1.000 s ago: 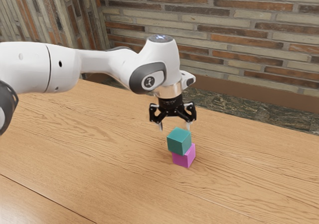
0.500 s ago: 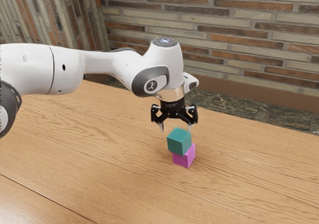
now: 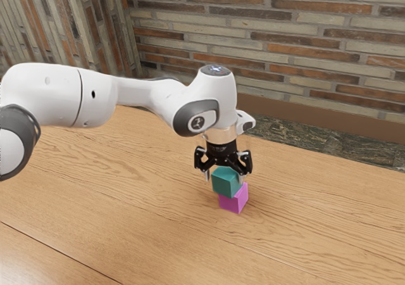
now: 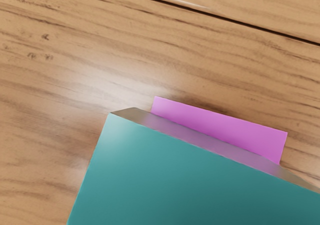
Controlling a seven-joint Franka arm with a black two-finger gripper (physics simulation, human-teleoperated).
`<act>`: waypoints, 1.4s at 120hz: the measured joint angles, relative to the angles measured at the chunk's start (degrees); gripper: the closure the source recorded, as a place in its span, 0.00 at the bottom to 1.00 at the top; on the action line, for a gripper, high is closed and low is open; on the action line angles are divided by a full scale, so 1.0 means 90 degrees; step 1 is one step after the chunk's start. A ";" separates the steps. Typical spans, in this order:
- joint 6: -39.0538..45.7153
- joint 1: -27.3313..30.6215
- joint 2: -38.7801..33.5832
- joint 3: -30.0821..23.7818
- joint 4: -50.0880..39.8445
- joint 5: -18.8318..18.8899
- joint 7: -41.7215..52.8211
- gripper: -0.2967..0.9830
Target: Pick up the blue block with one arm, and put the blue block on the table with one arm
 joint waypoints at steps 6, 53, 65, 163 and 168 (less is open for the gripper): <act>0.0011 0.0000 0.0056 0.0000 0.0000 0.0000 0.0020 0.23; 0.0081 0.0009 0.0123 0.0016 0.0000 0.0006 0.0232 0.39; 0.0083 0.0019 -0.0046 0.0008 -0.0001 0.0002 0.0288 0.42; -0.0429 -0.1049 -0.1541 -0.0708 0.0000 0.0135 0.0382 0.28; -0.0778 -0.0573 -0.2129 -0.0701 0.0001 -0.0093 0.0614 0.27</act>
